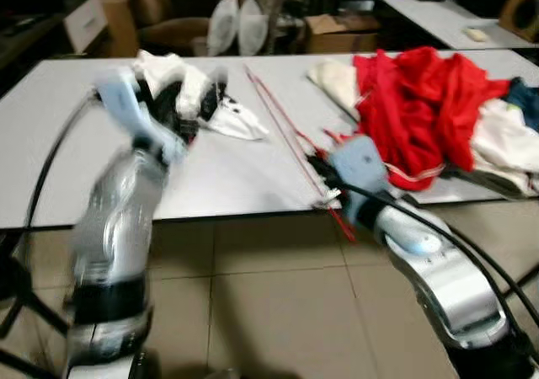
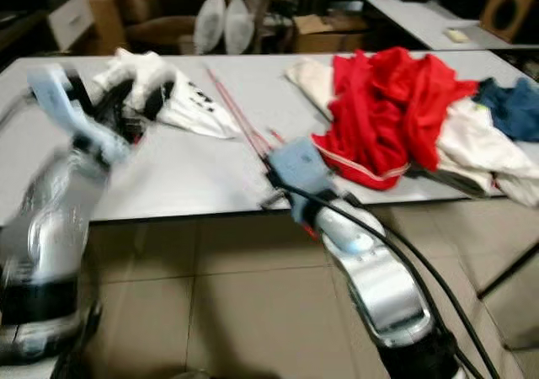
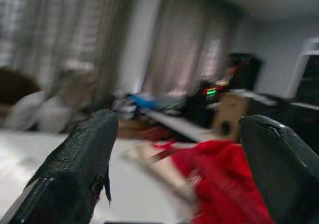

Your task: Hang hanger

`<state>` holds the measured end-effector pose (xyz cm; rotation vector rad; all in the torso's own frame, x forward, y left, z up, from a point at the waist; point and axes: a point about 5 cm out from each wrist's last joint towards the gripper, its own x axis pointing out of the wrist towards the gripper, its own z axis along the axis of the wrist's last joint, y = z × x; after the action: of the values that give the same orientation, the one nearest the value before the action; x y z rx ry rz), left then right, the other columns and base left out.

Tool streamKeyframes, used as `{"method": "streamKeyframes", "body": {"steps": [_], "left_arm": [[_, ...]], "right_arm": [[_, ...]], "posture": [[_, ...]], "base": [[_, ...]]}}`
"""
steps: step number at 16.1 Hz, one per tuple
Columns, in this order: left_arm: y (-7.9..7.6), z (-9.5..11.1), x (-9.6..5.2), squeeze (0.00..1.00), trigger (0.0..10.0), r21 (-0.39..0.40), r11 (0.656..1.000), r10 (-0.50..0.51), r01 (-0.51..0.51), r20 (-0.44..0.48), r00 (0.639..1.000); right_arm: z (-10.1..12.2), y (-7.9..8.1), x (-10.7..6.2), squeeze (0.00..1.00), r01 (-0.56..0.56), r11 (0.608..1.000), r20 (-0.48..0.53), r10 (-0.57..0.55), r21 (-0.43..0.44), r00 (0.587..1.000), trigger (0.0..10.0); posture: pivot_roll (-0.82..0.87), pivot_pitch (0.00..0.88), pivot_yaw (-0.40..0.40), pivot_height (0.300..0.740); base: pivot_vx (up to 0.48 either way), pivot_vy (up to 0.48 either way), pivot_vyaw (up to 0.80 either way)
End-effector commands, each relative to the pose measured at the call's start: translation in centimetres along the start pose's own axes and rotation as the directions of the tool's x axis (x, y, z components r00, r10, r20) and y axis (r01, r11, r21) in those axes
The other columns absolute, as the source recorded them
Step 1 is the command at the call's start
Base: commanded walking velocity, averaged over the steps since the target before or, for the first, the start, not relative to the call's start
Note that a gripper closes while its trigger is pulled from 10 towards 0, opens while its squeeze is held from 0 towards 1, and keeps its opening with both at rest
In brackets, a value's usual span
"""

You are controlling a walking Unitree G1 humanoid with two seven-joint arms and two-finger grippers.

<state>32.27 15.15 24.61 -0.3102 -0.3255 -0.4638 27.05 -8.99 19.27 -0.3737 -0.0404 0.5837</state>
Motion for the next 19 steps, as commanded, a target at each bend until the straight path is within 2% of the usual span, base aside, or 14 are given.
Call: {"method": "streamKeyframes", "body": {"steps": [1, 2, 4, 6, 8, 9, 11, 13, 16, 19], "left_arm": [[-0.4, -1.0, 0.3, 0.0, 10.0, -0.005, 0.999, -0.042, 0.042, -0.037, 0.998], [-1.2, -1.1, 1.2, 0.0, 10.0, 0.018, 0.995, -0.096, 0.097, -0.044, 0.994], [-1.5, -1.2, 1.9, 0.0, 10.0, 0.025, 0.994, -0.108, 0.109, -0.048, 0.993], [-0.9, -2.7, 2.0, 0.0, 10.0, 0.159, 0.98, -0.096, 0.122, -0.158, 0.983], [0.5, -2.7, 1.9, 0.0, 10.0, 0.177, 0.983, -0.014, 0.043, -0.163, 0.987], [0.9, -2.5, 1.9, 0.0, 10.0, 0.183, 0.982, -0.007, 0.037, -0.16, 0.987], [1.0, -2.3, 1.9, 0.0, 10.0, 0.176, 0.984, -0.011, 0.036, -0.146, 0.989], [0.7, -0.9, 2.0, 0.0, 10.0, 0.104, 0.993, -0.054, 0.059, -0.054, 0.997], [0.7, 0.3, 2.1, 0.0, 10.0, 0.063, 0.995, -0.075, 0.073, 0.015, 0.997], [2.9, 0.9, 1.7, 0.0, 10.0, 0.088, 0.995, 0.046, -0.047, 0.018, 0.999]], "right_arm": [[0.8, 0.6, 0.2, 0.0, -0.044, 0.999, 0.038, 0.044, -0.017, 0.998, 10.0], [1.3, 1.2, 0.5, 0.0, -0.094, 0.995, 0.06, 0.097, -0.039, 0.994, 10.0], [1.7, 1.7, 0.8, 0.0, -0.139, 0.988, 0.077, 0.144, -0.066, 0.987, 10.0], [2.7, 2.0, 1.2, 0.0, -0.169, 0.981, 0.117, 0.179, -0.092, 0.977, 10.0], [3.1, 1.9, 1.4, 0.0, -0.166, 0.982, 0.136, 0.176, -0.087, 0.975, 10.0], [3.1, 2.0, 1.4, 0.0, -0.167, 0.982, 0.138, 0.178, -0.087, 0.974, 10.0], [3.0, 2.1, 1.4, 0.0, -0.169, 0.982, 0.137, 0.181, -0.089, 0.974, 10.0], [2.7, 1.9, 1.3, 0.0, -0.165, 0.982, 0.12, 0.176, -0.095, 0.977, 10.0], [2.0, 1.8, 1.4, 0.0, -0.165, 0.982, 0.086, 0.173, -0.092, 0.981, 10.0], [1.0, 1.7, 1.5, 0.0, -0.161, 0.987, 0.067, 0.162, -0.031, 0.984, 10.0]], "posture": [[-0.08, 0.0, 0.024, 0.74], [-0.07, 0.0, 0.016, 0.74], [-0.07, 0.0, 0.012, 0.74], [-0.06, 0.0, 0.016, 0.74], [-0.05, 0.0, 0.014, 0.74], [-0.06, 0.0, 0.017, 0.74], [-0.06, 0.0, 0.02, 0.74], [-0.06, 0.0, 0.016, 0.74], [-0.05, 0.0, 0.008, 0.74], [-0.04, 0.0, -0.008, 0.74]], "base": [[0.0, 0.0, 0.0], [0.0, 0.0, 0.0], [0.0, 0.0, 0.0], [0.0, 0.0, 0.0], [0.0, 0.0, 0.0], [0.0, 0.0, 0.0], [0.0, 0.0, 0.0], [0.0, 0.0, 0.0], [0.0, 0.0, 0.0], [0.0, 0.0, 0.0]]}}
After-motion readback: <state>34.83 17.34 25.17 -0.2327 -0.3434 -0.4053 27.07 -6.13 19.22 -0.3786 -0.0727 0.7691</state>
